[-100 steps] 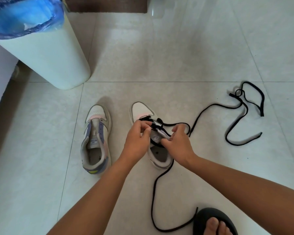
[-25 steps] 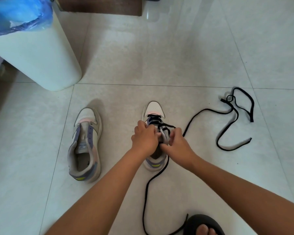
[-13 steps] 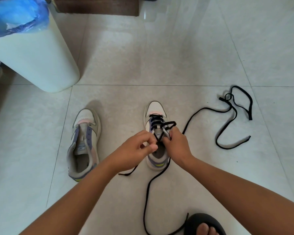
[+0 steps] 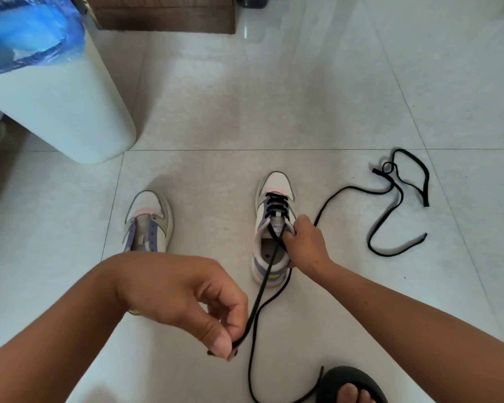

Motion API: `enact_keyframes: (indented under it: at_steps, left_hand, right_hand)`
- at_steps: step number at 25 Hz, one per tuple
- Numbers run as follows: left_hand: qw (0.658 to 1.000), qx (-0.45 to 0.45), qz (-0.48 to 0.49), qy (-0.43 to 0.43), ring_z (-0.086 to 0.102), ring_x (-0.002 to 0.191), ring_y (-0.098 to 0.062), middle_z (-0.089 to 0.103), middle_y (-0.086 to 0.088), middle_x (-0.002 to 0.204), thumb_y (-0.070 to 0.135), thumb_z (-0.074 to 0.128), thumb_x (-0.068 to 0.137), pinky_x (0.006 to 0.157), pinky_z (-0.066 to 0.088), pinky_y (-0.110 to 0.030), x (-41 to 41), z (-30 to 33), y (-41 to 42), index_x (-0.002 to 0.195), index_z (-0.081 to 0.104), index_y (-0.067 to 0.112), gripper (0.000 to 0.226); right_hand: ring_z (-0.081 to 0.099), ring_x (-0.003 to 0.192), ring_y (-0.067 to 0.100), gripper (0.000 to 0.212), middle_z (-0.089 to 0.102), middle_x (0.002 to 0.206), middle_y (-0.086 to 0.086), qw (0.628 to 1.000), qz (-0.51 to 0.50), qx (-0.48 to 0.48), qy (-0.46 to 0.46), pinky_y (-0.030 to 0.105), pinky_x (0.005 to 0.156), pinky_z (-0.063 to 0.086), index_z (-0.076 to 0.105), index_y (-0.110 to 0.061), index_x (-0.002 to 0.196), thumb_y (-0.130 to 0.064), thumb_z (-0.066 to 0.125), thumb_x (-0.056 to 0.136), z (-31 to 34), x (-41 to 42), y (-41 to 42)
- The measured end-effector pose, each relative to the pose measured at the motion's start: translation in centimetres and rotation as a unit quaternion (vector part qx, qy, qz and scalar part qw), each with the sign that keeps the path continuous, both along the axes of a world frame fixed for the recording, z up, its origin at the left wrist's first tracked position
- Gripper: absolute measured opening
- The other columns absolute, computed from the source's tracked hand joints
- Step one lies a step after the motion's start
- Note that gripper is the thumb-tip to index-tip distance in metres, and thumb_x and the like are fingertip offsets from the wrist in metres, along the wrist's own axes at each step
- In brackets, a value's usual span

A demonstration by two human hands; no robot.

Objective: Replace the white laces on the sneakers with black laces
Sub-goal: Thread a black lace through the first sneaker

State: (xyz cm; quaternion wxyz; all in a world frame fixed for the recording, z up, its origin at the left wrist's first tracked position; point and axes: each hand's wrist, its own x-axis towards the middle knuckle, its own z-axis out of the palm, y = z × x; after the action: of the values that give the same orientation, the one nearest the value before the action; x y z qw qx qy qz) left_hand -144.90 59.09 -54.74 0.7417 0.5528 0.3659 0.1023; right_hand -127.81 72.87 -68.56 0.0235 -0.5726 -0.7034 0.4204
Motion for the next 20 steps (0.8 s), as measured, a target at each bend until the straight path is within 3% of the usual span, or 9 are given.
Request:
enact_keyframes:
  at_steps: [2,4,6,9,11,14,17,19,20]
  left_hand:
    - [0.999,-0.005,-0.038,0.032,0.057,0.078,-0.015,0.065,-0.016,0.083,0.015,0.067,0.085,0.077,0.046,-0.031,1.0,-0.3,0.1,0.086,0.064,0.008,0.008]
    - [0.994,-0.042,-0.072,0.066,0.057,0.076,-0.009,0.065,-0.004,0.078,0.014,0.068,0.085,0.077,0.046,-0.027,1.9,-0.8,0.1,0.089,0.064,0.007,0.008]
    - [0.984,-0.086,-0.080,0.132,0.056,0.070,0.001,0.063,0.010,0.075,0.020,0.069,0.085,0.071,0.043,-0.014,2.2,-1.4,0.0,0.087,0.066,0.014,0.007]
    - [0.934,-0.080,-0.100,0.332,0.051,0.056,0.006,0.062,0.014,0.071,0.032,0.065,0.085,0.051,0.037,-0.008,1.8,-3.2,-0.3,0.081,0.063,0.023,0.011]
    - [0.892,-0.075,-0.119,0.429,0.052,0.058,0.002,0.068,0.009,0.074,0.032,0.063,0.085,0.054,0.038,-0.014,1.1,-4.2,-0.5,0.075,0.061,0.020,0.015]
    - [0.893,-0.147,-0.085,0.417,0.062,0.065,-0.002,0.071,0.006,0.073,0.029,0.063,0.086,0.062,0.042,-0.016,-0.5,-4.6,-0.3,0.069,0.056,0.021,0.020]
    - [0.885,-0.096,0.044,0.453,0.055,0.053,0.002,0.068,0.004,0.065,0.025,0.055,0.089,0.056,0.040,-0.014,-2.5,-4.6,0.2,0.072,0.053,0.020,0.018]
    - [0.874,-0.064,0.270,0.399,0.058,0.053,-0.007,0.067,-0.005,0.060,0.015,0.046,0.093,0.060,0.044,-0.020,-4.1,-4.9,0.7,0.075,0.050,0.011,0.019]
    - [0.852,-0.059,0.398,0.336,0.060,0.052,-0.013,0.063,-0.009,0.057,0.011,0.042,0.094,0.063,0.046,-0.023,-5.0,-4.9,0.9,0.073,0.048,0.007,0.022]
  right_hand:
    - [0.060,0.074,0.037,0.014,0.048,0.075,0.004,1.000,0.000,-0.004,0.006,0.053,0.067,0.053,0.037,-0.010,0.084,-0.017,0.047,0.090,0.1,0.0,-0.1]
    - [0.060,0.073,0.037,0.016,0.048,0.074,0.004,1.000,0.004,-0.010,0.010,0.053,0.067,0.053,0.035,-0.011,0.083,-0.018,0.048,0.091,0.2,0.0,-0.1]
    - [0.058,0.072,0.034,0.019,0.048,0.073,0.004,1.000,0.010,-0.011,0.014,0.049,0.067,0.052,0.034,-0.012,0.083,-0.020,0.050,0.091,0.4,0.1,0.0]
    - [0.049,0.066,0.021,0.019,0.048,0.075,0.001,0.998,0.050,0.034,-0.008,0.034,0.059,0.040,0.038,-0.015,0.087,-0.028,0.050,0.093,1.2,1.1,-0.6]
    - [0.049,0.074,0.017,0.018,0.049,0.087,0.000,0.989,0.105,0.097,-0.044,0.029,0.062,0.039,0.047,-0.015,0.092,-0.033,0.050,0.094,1.7,2.1,-1.6]
    - [0.049,0.096,0.021,0.027,0.048,0.105,0.004,0.961,0.192,0.160,-0.120,0.030,0.078,0.043,0.057,-0.013,0.103,-0.037,0.049,0.095,1.6,2.5,-2.5]
    - [0.046,0.108,0.024,0.034,0.046,0.116,0.006,0.941,0.232,0.173,-0.173,0.032,0.084,0.041,0.053,-0.013,0.118,-0.037,0.047,0.095,1.8,1.4,-2.0]
    - [0.043,0.110,0.025,0.035,0.044,0.119,0.007,0.928,0.255,0.181,-0.203,0.032,0.084,0.039,0.052,-0.013,0.119,-0.038,0.046,0.095,1.9,0.7,-1.6]
    - [0.042,0.110,0.025,0.034,0.043,0.119,0.008,0.933,0.247,0.164,-0.203,0.032,0.085,0.039,0.054,-0.013,0.116,-0.039,0.046,0.095,1.9,0.4,-1.4]
